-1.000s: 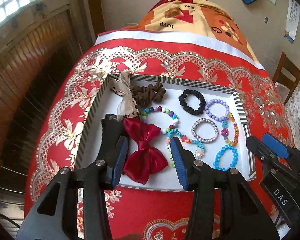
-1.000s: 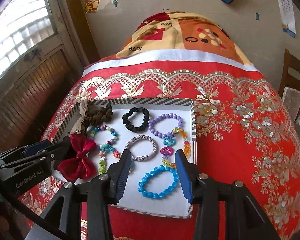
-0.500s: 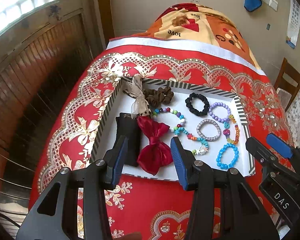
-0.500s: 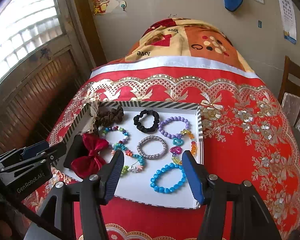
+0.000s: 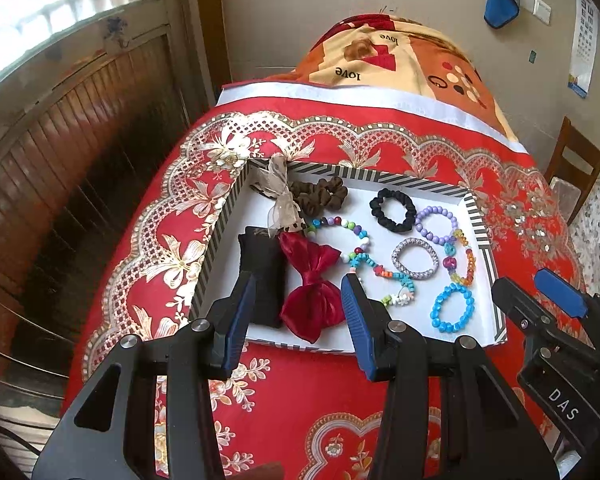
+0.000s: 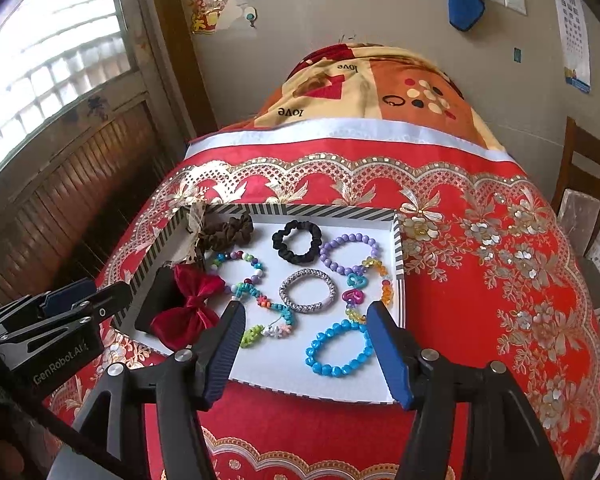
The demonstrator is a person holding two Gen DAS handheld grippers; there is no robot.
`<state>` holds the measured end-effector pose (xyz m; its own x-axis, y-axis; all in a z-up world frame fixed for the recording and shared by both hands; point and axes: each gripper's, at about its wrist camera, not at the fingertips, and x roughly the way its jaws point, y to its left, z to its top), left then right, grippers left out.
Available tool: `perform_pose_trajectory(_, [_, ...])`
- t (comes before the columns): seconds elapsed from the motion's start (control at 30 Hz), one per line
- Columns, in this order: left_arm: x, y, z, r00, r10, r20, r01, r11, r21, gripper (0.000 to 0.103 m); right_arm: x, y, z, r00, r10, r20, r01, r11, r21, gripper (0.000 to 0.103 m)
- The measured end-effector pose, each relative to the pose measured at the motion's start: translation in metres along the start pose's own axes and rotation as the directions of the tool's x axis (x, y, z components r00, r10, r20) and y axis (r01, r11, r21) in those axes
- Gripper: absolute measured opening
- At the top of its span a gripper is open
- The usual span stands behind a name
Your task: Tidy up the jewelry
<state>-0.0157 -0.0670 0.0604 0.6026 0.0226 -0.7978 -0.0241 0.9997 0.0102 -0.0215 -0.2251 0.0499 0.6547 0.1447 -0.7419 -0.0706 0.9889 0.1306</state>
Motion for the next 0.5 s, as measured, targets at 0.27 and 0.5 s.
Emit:
perform_pose_trajectory(0.27, [-0.0019, 0.0007, -0.0003, 1.000, -0.001, 0.003, 0.001, 1.000, -0.001, 0.044, -0.0011, -0.0007, -0.0019, 1.000, 0.001, -0.005, -0.001, 1.000, -0.002, 0.062])
perform_pose_trajectory(0.5, [-0.0022, 0.0003, 0.0000, 1.000, -0.003, 0.001, 0.003, 1.000, 0.001, 0.044, -0.0017, -0.0002, -0.0014, 1.000, 0.001, -0.005, -0.001, 1.000, -0.004, 0.062])
